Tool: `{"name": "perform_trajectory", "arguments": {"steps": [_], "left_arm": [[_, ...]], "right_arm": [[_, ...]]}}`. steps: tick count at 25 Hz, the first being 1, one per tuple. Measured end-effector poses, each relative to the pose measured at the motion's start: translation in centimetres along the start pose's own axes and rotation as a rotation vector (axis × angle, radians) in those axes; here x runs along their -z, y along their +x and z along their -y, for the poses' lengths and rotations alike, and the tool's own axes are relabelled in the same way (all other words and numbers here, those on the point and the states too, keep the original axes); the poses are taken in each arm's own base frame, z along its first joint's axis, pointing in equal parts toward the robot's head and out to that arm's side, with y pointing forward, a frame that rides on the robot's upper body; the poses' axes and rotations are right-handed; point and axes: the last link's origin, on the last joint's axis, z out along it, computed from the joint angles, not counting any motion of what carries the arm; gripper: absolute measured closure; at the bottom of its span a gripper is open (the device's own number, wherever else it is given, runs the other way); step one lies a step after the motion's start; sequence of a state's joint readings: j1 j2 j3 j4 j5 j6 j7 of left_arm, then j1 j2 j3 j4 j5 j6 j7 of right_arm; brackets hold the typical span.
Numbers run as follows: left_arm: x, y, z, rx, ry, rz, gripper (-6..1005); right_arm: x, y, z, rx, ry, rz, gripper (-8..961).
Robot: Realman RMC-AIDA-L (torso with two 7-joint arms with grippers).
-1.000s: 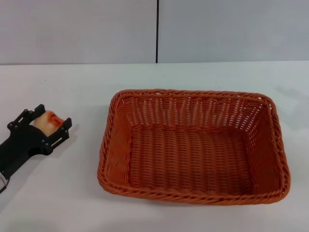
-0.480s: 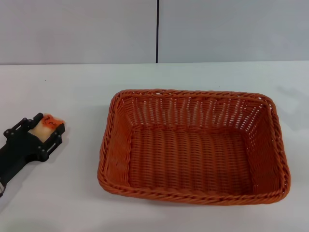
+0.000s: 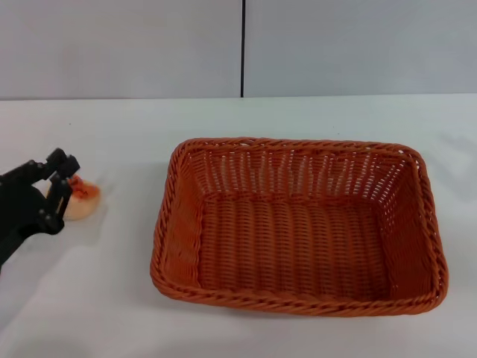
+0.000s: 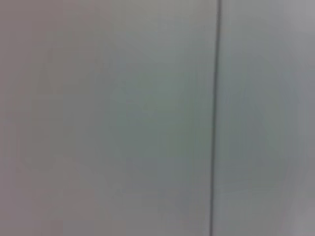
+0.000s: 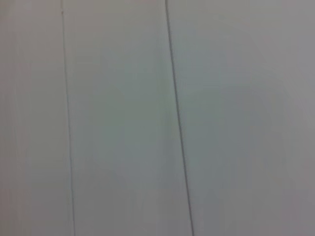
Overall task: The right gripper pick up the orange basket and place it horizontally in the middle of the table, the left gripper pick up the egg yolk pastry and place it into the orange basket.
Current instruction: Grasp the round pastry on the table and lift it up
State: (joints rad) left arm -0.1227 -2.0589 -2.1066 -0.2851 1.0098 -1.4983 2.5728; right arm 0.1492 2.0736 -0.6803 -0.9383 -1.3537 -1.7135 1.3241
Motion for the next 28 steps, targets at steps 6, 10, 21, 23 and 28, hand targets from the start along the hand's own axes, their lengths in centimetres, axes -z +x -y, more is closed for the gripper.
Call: {"name": "perform_trajectory", "arguments": {"steps": [6,10,21,23,28], "left_arm": [[-0.4,-1.1,0.4,-0.012,0.018,0.079,886],[-0.4,-1.8,0.4,-0.007,0.040,0.123,858],[-0.2,-2.9,0.7,0.000,0.076,0.186,548],[-0.2,-3.3,0.6,-0.001,0.073,0.216,453],[-0.6,-4.2,0.4,-0.010,0.055,0.281,272]], "right_arm": [[0.8,-0.2,0.0,-0.009,0.009,0.032,418],[0.9,-0.1,0.0,-0.009,0.006,0.030,418],[0.9,0.2,-0.1,-0.021,0.004,0.024,418],[1.0,0.2,-0.2,-0.025,0.005,0.025,418],[0.9,0.7,-0.2,-0.025,0.009,0.031,418]]}}
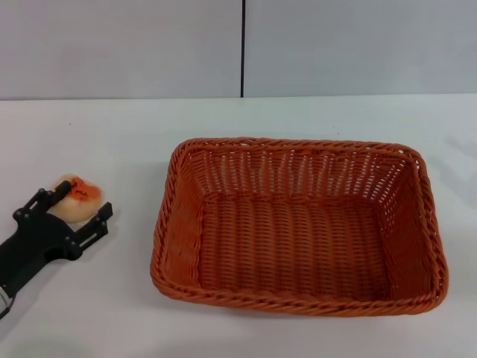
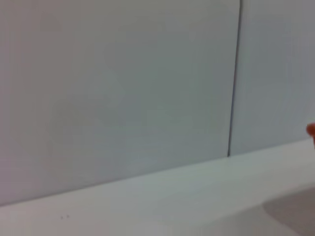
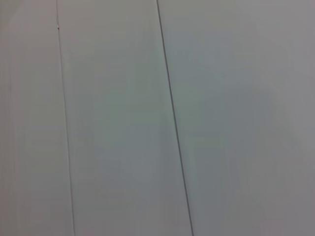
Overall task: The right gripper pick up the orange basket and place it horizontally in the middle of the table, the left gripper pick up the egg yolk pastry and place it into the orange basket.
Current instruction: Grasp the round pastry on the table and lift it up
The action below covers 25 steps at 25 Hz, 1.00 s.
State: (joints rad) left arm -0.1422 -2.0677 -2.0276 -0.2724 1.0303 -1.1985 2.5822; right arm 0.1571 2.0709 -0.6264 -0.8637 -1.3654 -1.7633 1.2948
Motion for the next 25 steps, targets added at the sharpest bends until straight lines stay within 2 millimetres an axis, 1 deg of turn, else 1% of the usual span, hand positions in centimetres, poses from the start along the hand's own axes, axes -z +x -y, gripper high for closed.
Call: {"name": "perform_trajectory", "arguments": {"steps": [3,8,16,22,25], "left_arm": [[-0.28,-0.21,-0.03,-0.001,0.002,0.019,186],[-0.21,-0.06,-0.14,-0.003,-0.006,0.007,216],[-0.12,-0.07,-0.15,-0.014,-0.004,0.004,427],[-0.19,-0.03,-0.12,-0.016,-0.004,0.004,637],[-0.22,0.01,-0.09,-0.017,-0.003,0.003,764]], "right_arm": [[-0.11,0.13,-0.02,-0.005,-0.002,0.002,418],[-0.22,0.17,-0.08,-0.006,-0.008,0.000,418],[-0.13,0.31,-0.08,-0.014,-0.004,0.002,418],[-0.07,0.35,-0.06,-0.017,0.000,0.004,418],[-0.04,0.32,-0.05,-0.016,0.001,0.005,418]]}}
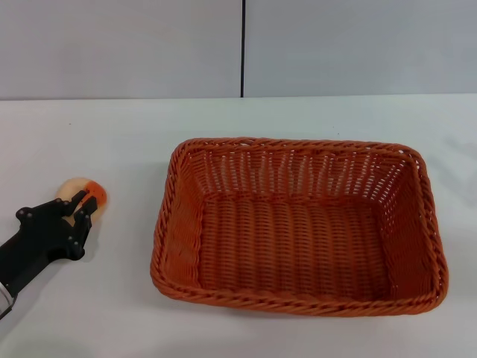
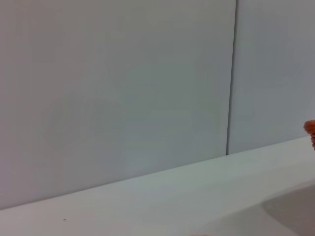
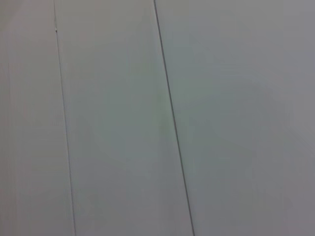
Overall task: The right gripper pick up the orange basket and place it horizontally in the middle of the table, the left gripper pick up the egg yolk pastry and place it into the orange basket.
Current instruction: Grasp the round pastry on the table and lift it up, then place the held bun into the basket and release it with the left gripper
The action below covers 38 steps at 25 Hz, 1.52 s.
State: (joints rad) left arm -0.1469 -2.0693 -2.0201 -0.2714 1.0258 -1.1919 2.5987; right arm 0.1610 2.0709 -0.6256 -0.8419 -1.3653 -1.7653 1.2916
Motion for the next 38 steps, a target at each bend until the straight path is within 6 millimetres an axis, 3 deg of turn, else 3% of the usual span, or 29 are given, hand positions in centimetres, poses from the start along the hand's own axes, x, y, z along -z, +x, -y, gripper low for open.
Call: {"name": "perform_trajectory", "arguments": {"steps": [2,7,13,16,18,21,32,38], "left_arm": [[0.0,0.0,0.0,0.000,0.001,-0.001,848],[0.0,1.2,-0.3,0.001,-0.029,-0.076,892],[0.9,5.6,-0.6,0.018,-0.125,-0.350,893],[1.0,6.5,-0.7,0.013,-0.153,-0.391,892],[0.6,9.1,-1.6,0.011,-0.294,-0.484,891],[0.0,9.9,-2.6,-0.002,-0.382,-0.497,889],[-4.6,9.9,-7.7,-0.068,-0.657,-0.359,886],[-4.9,9.8,-8.1,-0.034,-0.665,-0.341,878]], "right_arm": [[0.0,0.0,0.0,0.000,-0.001,0.000,418],[-0.1,0.0,0.0,0.001,-0.003,0.002,418],[0.4,-0.4,0.3,0.012,0.024,0.020,418],[1.0,-0.6,0.6,0.019,0.058,0.040,418],[2.1,-0.8,1.0,0.020,0.109,0.081,418],[2.7,-0.9,1.1,0.019,0.138,0.101,418],[7.7,-1.5,2.0,0.042,0.374,0.237,418],[8.8,-1.5,2.1,0.045,0.433,0.256,418]]}}
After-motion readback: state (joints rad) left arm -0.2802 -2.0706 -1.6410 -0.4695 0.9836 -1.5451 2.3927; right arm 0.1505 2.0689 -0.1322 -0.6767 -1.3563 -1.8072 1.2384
